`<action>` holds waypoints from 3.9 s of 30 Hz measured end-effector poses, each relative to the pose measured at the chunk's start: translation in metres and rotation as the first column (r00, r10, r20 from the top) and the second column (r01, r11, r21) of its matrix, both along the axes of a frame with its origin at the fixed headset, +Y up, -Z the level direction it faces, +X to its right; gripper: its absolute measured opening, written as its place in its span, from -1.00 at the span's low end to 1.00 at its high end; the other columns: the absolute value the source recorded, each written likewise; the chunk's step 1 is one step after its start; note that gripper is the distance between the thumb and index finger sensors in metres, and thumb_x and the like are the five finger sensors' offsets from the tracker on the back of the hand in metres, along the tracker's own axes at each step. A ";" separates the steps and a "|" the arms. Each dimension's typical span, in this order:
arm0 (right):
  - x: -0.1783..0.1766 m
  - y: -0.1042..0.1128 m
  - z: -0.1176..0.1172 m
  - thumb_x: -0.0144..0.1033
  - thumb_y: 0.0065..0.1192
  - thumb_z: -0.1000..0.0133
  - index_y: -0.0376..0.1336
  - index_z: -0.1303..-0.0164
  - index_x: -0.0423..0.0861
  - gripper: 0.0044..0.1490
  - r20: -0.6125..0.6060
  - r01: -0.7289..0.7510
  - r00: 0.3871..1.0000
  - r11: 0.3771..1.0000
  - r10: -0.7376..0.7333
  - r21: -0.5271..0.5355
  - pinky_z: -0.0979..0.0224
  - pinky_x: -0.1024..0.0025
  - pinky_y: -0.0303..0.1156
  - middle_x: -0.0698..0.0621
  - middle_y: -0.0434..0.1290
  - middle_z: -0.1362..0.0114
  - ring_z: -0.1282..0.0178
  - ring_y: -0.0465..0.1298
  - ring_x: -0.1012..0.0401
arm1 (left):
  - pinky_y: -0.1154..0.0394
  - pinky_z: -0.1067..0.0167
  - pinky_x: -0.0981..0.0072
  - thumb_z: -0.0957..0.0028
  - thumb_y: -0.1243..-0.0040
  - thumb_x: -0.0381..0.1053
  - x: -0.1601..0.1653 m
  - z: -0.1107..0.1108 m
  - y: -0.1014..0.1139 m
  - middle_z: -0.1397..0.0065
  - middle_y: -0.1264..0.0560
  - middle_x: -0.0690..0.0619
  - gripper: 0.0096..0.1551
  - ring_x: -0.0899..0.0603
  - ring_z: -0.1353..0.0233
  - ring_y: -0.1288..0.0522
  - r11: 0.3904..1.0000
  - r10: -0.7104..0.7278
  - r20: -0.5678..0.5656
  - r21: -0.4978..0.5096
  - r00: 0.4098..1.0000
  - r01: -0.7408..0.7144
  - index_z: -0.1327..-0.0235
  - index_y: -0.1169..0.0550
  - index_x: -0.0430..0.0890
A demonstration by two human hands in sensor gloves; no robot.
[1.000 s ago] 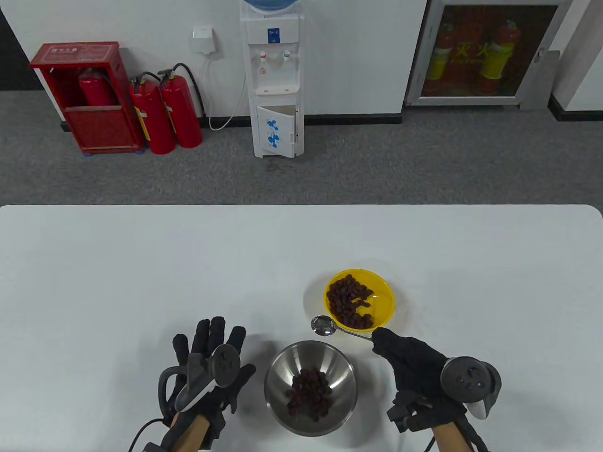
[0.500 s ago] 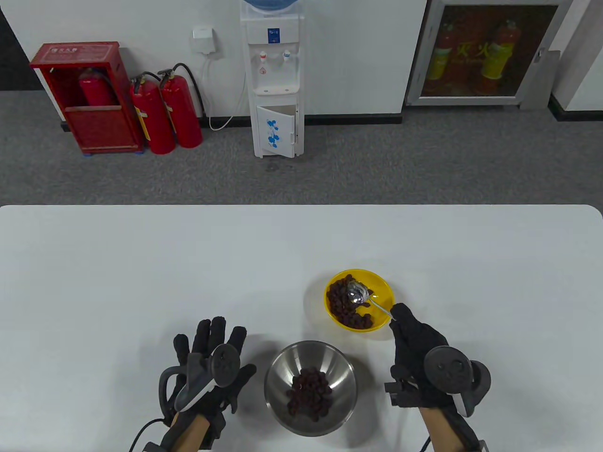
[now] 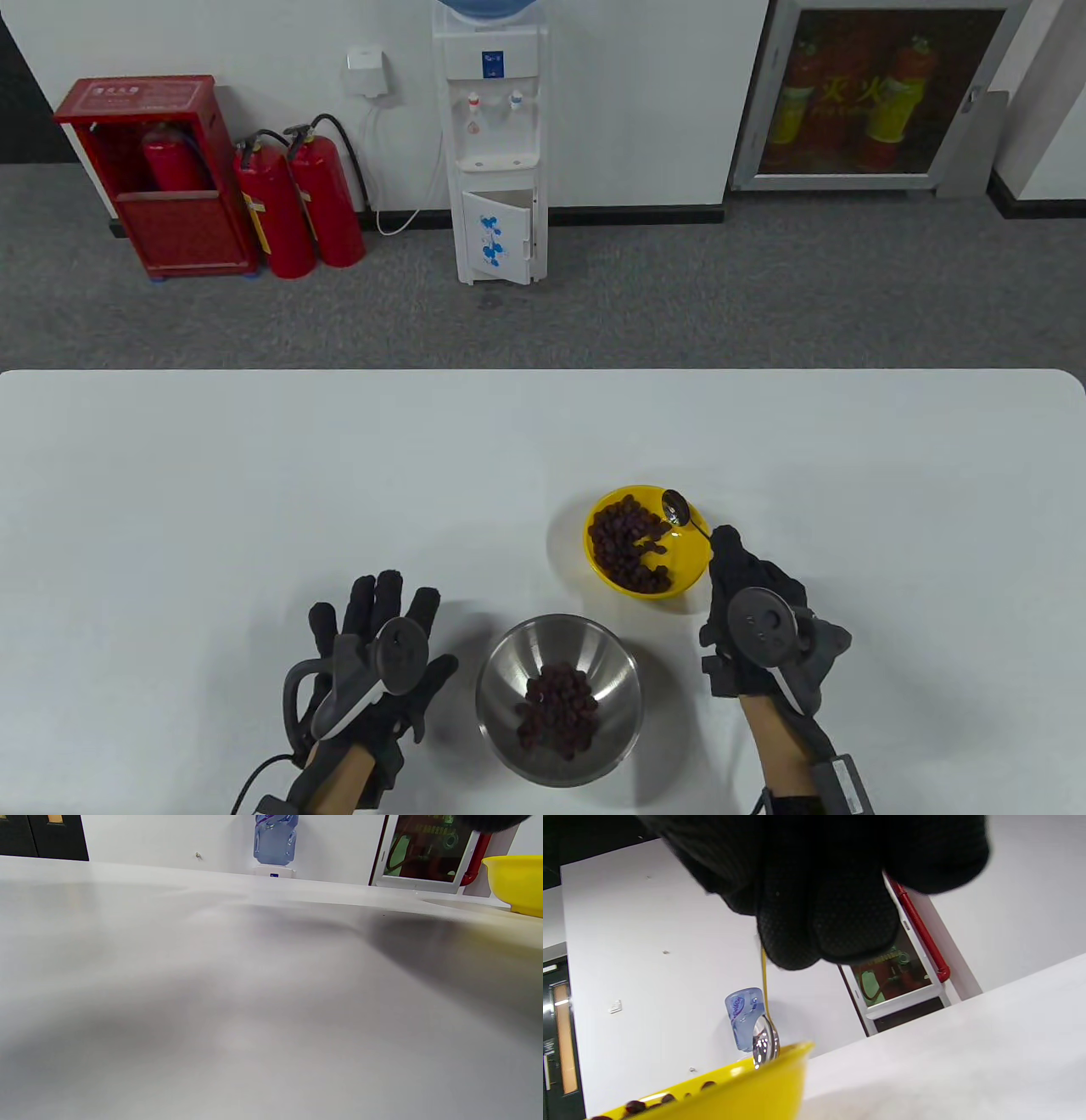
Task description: Scoop dry cranberries into mixing bowl using steel spoon
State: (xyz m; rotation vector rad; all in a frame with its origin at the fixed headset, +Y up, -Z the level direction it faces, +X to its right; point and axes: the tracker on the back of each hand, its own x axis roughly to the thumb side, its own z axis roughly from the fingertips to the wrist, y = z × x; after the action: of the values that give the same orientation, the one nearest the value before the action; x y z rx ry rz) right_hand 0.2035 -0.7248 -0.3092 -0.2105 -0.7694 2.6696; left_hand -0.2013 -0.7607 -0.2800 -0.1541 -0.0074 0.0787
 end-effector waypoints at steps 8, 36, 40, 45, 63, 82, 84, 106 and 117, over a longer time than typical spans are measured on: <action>0.010 -0.019 -0.008 -0.11 0.23 -0.07 0.39 -0.21 0.07 -0.50 -0.006 0.081 0.997 0.991 -0.082 -0.110 -0.05 0.13 0.52 0.22 0.63 -0.16 -0.04 0.69 0.19 | 0.46 -0.42 -0.46 0.12 0.09 0.57 0.000 0.000 0.000 -0.73 0.35 0.15 -0.05 -0.17 -0.75 0.37 1.000 -0.002 0.001 0.005 1.000 0.002 -0.50 0.12 0.44; 0.034 -0.053 -0.012 -0.17 0.23 -0.12 0.38 -0.20 -0.21 -0.45 0.123 0.759 0.554 0.439 -0.823 -0.482 0.02 0.13 0.54 0.03 0.66 -0.07 0.06 0.71 0.14 | 0.46 -0.42 -0.46 0.12 0.09 0.57 0.001 0.000 0.000 -0.73 0.35 0.15 -0.05 -0.17 -0.75 0.37 1.000 -0.008 0.005 0.009 1.000 0.008 -0.51 0.12 0.44; 0.036 -0.055 -0.011 -0.17 0.23 -0.12 0.38 -0.20 -0.22 -0.45 0.135 0.782 0.518 0.404 -0.845 -0.475 0.02 0.14 0.54 0.02 0.65 -0.07 0.06 0.71 0.14 | 0.46 -0.42 -0.46 0.12 0.10 0.57 0.001 0.000 0.000 -0.73 0.34 0.15 -0.05 -0.17 -0.75 0.37 1.000 -0.007 0.006 0.010 1.000 0.007 -0.50 0.12 0.44; 0.038 -0.056 -0.010 -0.18 0.23 -0.12 0.38 -0.20 -0.22 -0.46 0.137 0.797 0.499 0.391 -0.856 -0.461 0.01 0.14 0.54 0.01 0.65 -0.08 0.06 0.71 0.14 | 0.46 -0.42 -0.46 0.12 0.09 0.57 0.001 0.000 0.000 -0.73 0.34 0.15 -0.05 -0.17 -0.75 0.37 1.000 -0.008 0.007 0.010 1.000 0.008 -0.51 0.12 0.44; 0.044 -0.050 -0.005 -0.18 0.24 -0.12 0.39 -0.21 -0.18 -0.47 0.088 0.825 0.463 0.392 -0.882 -0.407 0.00 0.12 0.52 0.12 0.65 -0.09 0.04 0.70 0.13 | 0.46 -0.42 -0.46 0.12 0.10 0.57 0.002 0.000 0.001 -0.73 0.35 0.15 -0.05 -0.17 -0.75 0.37 1.000 -0.004 0.009 0.014 1.000 0.004 -0.51 0.12 0.44; 0.040 -0.021 0.016 -0.17 0.26 -0.11 0.41 -0.18 -0.19 -0.47 -0.042 0.786 0.517 0.494 -0.855 -0.371 0.02 0.13 0.54 0.13 0.66 -0.06 0.07 0.72 0.15 | 0.46 -0.42 -0.46 0.12 0.10 0.57 0.003 0.000 0.000 -0.73 0.35 0.15 -0.05 -0.17 -0.75 0.37 1.000 -0.001 0.016 0.011 1.000 0.001 -0.51 0.12 0.44; 0.039 -0.019 0.020 -0.17 0.26 -0.11 0.41 -0.17 -0.19 -0.48 -0.061 0.780 0.516 0.498 -0.855 -0.379 0.03 0.13 0.54 0.13 0.67 -0.06 0.07 0.72 0.14 | 0.46 -0.42 -0.46 0.13 0.10 0.57 0.003 0.000 0.000 -0.73 0.34 0.15 -0.05 -0.17 -0.75 0.37 1.000 -0.004 0.016 0.010 1.000 0.004 -0.50 0.12 0.44; 0.004 0.004 0.039 -0.18 0.29 -0.08 0.46 -0.11 -0.21 -0.48 -0.297 0.668 0.482 0.565 -0.824 -0.483 0.08 0.14 0.56 0.10 0.70 0.00 0.14 0.73 0.14 | 0.46 -0.42 -0.46 0.12 0.10 0.57 0.004 0.001 0.000 -0.73 0.34 0.15 -0.05 -0.17 -0.75 0.37 1.000 -0.018 0.013 0.012 1.000 0.018 -0.51 0.12 0.44; 0.003 0.003 0.039 -0.18 0.29 -0.08 0.46 -0.14 -0.16 -0.49 -0.323 0.641 0.503 0.597 -0.802 -0.483 0.02 0.10 0.53 0.09 0.68 -0.05 0.07 0.71 0.12 | 0.46 -0.42 -0.46 0.13 0.10 0.57 0.004 0.001 0.000 -0.73 0.34 0.15 -0.05 -0.17 -0.75 0.36 1.000 -0.019 0.013 0.012 1.000 0.019 -0.51 0.12 0.44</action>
State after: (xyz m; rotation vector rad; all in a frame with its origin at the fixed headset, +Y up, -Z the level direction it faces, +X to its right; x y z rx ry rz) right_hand 0.2062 -0.7221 -0.2706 0.1023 -0.0246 1.8262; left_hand -0.1973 -0.7608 -0.2794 -0.1432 -0.0196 0.0589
